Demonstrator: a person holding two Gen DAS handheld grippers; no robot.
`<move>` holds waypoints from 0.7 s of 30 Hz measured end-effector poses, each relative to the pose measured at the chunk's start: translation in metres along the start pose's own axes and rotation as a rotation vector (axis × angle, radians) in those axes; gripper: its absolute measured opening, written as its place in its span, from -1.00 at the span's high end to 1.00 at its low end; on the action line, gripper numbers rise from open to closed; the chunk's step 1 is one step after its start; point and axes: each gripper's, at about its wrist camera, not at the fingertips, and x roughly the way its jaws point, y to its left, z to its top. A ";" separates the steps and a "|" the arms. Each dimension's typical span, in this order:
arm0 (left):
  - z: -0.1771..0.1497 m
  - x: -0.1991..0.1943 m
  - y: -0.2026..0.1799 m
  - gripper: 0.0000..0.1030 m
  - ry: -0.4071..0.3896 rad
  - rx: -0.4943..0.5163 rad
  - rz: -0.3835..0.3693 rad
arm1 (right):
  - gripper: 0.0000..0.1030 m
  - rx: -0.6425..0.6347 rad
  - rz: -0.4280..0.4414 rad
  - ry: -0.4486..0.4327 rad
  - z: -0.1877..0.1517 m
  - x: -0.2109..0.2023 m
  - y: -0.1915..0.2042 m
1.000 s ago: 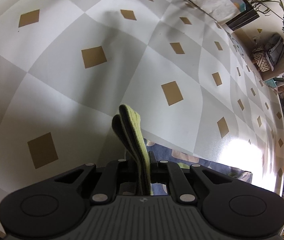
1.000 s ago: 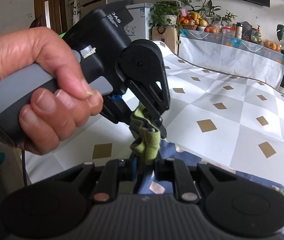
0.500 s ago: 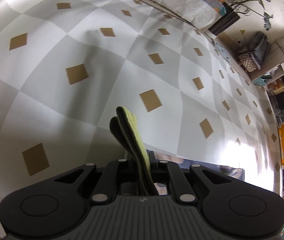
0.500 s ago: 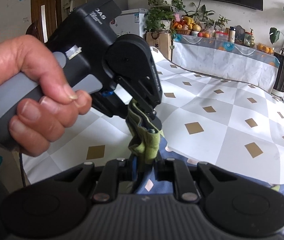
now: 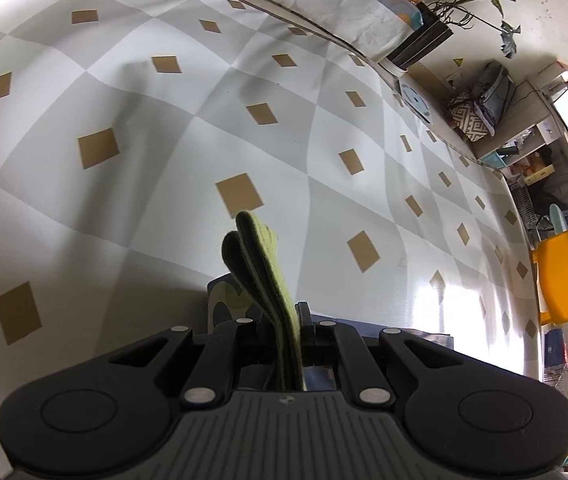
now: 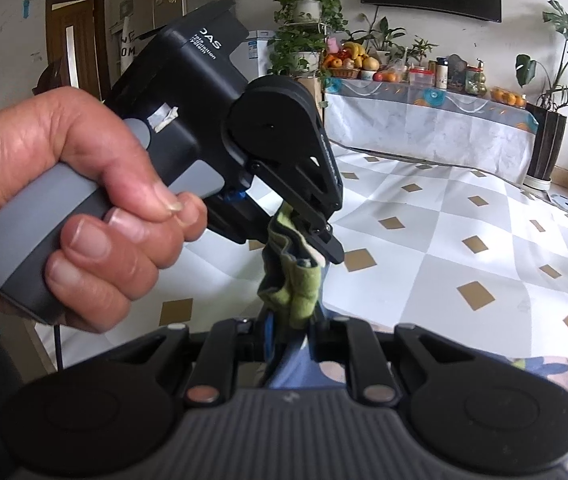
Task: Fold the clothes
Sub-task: 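Carry the held green band end over the pants with the left tool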
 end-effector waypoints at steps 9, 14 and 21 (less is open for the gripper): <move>-0.003 -0.004 -0.024 0.88 -0.004 -0.002 -0.008 | 0.73 0.020 -0.020 -0.024 0.000 -0.017 -0.011; -0.006 -0.007 -0.041 0.88 -0.007 0.002 -0.021 | 0.73 0.038 -0.033 -0.044 0.000 -0.031 -0.019; -0.015 -0.006 -0.072 0.88 -0.006 0.035 -0.037 | 0.73 0.078 -0.067 -0.063 -0.005 -0.054 -0.037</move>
